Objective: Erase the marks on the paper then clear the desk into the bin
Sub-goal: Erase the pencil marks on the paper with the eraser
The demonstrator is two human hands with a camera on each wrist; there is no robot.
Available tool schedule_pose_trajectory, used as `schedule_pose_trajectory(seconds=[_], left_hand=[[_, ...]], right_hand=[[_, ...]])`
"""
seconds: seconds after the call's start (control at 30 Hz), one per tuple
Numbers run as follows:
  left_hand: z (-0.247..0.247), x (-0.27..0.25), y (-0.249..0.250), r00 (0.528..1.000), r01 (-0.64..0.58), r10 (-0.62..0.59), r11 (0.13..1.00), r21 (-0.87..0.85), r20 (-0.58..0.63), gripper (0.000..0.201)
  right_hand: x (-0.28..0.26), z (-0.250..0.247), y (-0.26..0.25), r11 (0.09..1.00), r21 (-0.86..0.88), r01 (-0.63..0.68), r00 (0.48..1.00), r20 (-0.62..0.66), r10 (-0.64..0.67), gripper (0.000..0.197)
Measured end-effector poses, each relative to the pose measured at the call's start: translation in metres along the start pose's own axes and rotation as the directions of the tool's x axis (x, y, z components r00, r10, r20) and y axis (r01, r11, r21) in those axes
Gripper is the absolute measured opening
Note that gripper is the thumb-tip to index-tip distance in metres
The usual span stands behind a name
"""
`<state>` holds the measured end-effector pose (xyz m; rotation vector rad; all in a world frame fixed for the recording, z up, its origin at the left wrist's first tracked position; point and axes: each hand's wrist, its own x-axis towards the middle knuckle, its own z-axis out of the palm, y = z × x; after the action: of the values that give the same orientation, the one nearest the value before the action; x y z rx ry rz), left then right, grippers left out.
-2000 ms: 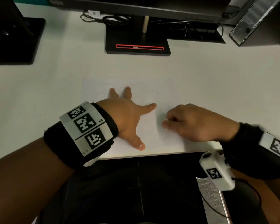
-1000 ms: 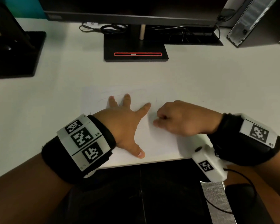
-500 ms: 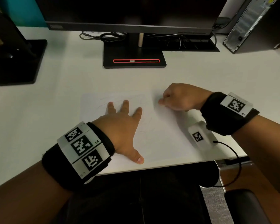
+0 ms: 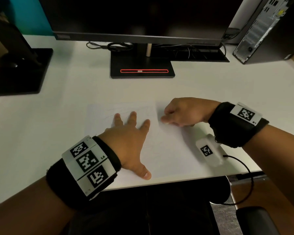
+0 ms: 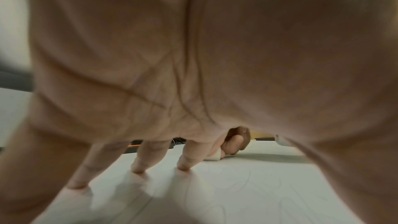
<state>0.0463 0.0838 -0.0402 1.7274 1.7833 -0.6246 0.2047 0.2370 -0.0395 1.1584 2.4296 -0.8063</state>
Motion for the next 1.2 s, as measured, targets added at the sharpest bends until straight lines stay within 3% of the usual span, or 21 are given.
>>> schedule_pose_trajectory(seconds=[0.17, 0.33, 0.47, 0.63, 0.77, 0.93, 1.1, 1.2], left_hand=[[0.0, 0.0, 0.0, 1.0, 0.0, 0.0, 1.0, 0.003, -0.005, 0.146], [0.0, 0.0, -0.001, 1.0, -0.003, 0.003, 1.0, -0.003, -0.004, 0.146], [0.0, 0.0, 0.0, 1.0, -0.006, 0.006, 1.0, -0.005, -0.012, 0.145], [0.001, 0.0, 0.0, 1.0, -0.006, 0.005, 1.0, -0.011, -0.015, 0.145], [0.001, -0.001, 0.0, 1.0, -0.008, 0.008, 1.0, -0.012, -0.018, 0.145], [0.001, 0.0, 0.0, 1.0, -0.008, 0.008, 1.0, -0.003, -0.022, 0.145], [0.002, -0.001, -0.001, 0.999, -0.012, 0.012, 1.0, -0.007, -0.031, 0.145], [0.002, 0.0, -0.001, 0.999, -0.014, 0.013, 1.0, -0.006, -0.029, 0.145]], right_hand=[[0.008, -0.015, 0.009, 0.998, 0.011, -0.062, 0.994, -0.093, 0.063, 0.04], [0.006, -0.008, 0.002, 1.0, 0.013, -0.021, 1.0, -0.001, 0.021, 0.04], [0.009, -0.016, 0.004, 0.997, 0.021, -0.069, 0.992, -0.103, 0.07, 0.039], [0.008, -0.007, -0.005, 1.0, 0.023, -0.006, 1.0, -0.007, 0.006, 0.037], [0.013, -0.014, 0.001, 0.997, 0.044, -0.068, 0.991, -0.111, 0.073, 0.036], [0.012, -0.006, -0.009, 0.999, 0.055, -0.004, 1.0, 0.01, 0.003, 0.037], [0.017, -0.011, -0.006, 0.999, -0.003, -0.036, 0.989, -0.142, 0.035, 0.042], [0.016, -0.003, -0.016, 0.999, -0.033, 0.04, 0.999, -0.028, -0.041, 0.044]])
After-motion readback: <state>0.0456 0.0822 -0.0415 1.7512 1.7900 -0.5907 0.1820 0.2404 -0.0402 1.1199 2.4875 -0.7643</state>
